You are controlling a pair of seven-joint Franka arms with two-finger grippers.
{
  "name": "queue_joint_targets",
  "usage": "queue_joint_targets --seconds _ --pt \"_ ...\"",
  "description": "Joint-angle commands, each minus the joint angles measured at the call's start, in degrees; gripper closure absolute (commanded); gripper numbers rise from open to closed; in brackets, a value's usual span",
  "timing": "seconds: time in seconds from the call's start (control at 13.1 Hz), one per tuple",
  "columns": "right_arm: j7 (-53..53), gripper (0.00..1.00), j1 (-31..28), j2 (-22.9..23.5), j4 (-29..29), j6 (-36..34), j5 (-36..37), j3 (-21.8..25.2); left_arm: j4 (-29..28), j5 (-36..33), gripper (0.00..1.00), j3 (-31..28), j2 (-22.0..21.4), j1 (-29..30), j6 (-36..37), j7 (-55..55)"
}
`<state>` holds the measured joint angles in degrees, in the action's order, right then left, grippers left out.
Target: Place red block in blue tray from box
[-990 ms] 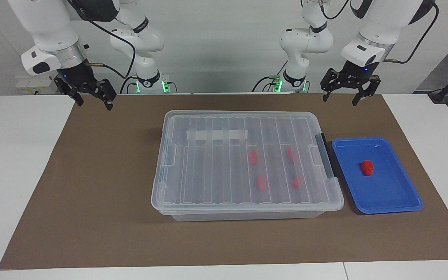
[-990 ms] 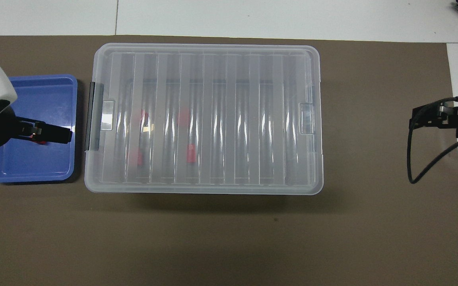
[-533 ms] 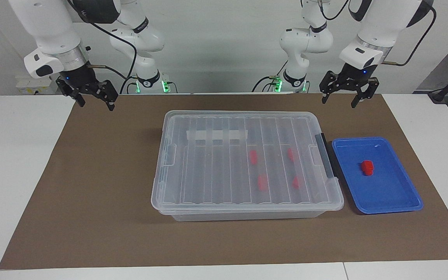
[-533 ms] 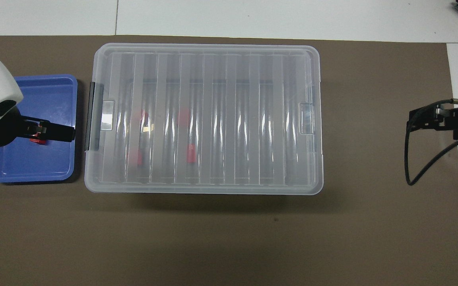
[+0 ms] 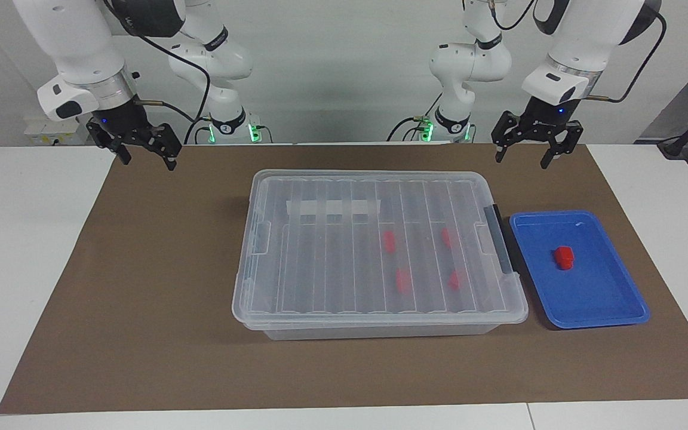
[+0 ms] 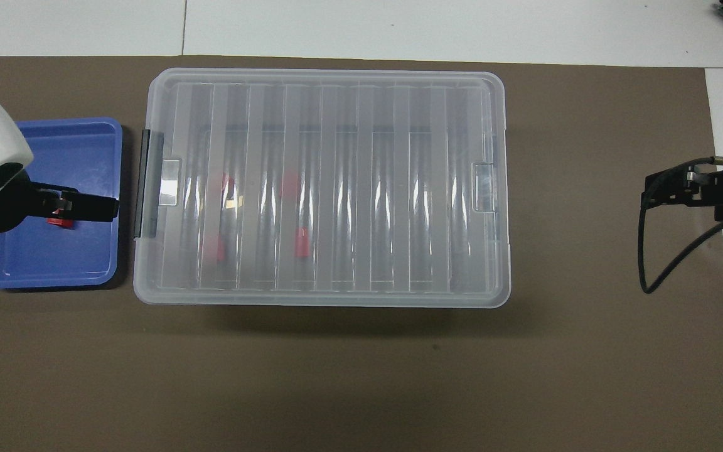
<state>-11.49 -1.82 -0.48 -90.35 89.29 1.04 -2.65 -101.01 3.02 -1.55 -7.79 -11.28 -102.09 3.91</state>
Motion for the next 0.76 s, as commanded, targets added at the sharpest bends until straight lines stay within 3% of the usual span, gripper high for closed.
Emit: queue_joint_targets --seconds 0.0,0.53,0.69 --pt "1.8 0.00 -0.5 -0.5 -0.6 -0.3 -1.0 -0.3 -2.3 -1.1 0.00 -0.2 -1.2 -0.1 -1.8 -0.3" --pt "1.8 0.00 -0.5 -0.6 -0.8 -0.3 -1.0 -0.2 -2.9 -1.1 0.00 -0.6 -1.3 -0.4 -4.1 -0.2" --pt "1.8 0.00 -0.6 -0.6 -0.8 -0.2 -1.0 -0.2 -2.5 -1.1 0.00 -1.3 0.4 -1.0 -3.2 -0.2"
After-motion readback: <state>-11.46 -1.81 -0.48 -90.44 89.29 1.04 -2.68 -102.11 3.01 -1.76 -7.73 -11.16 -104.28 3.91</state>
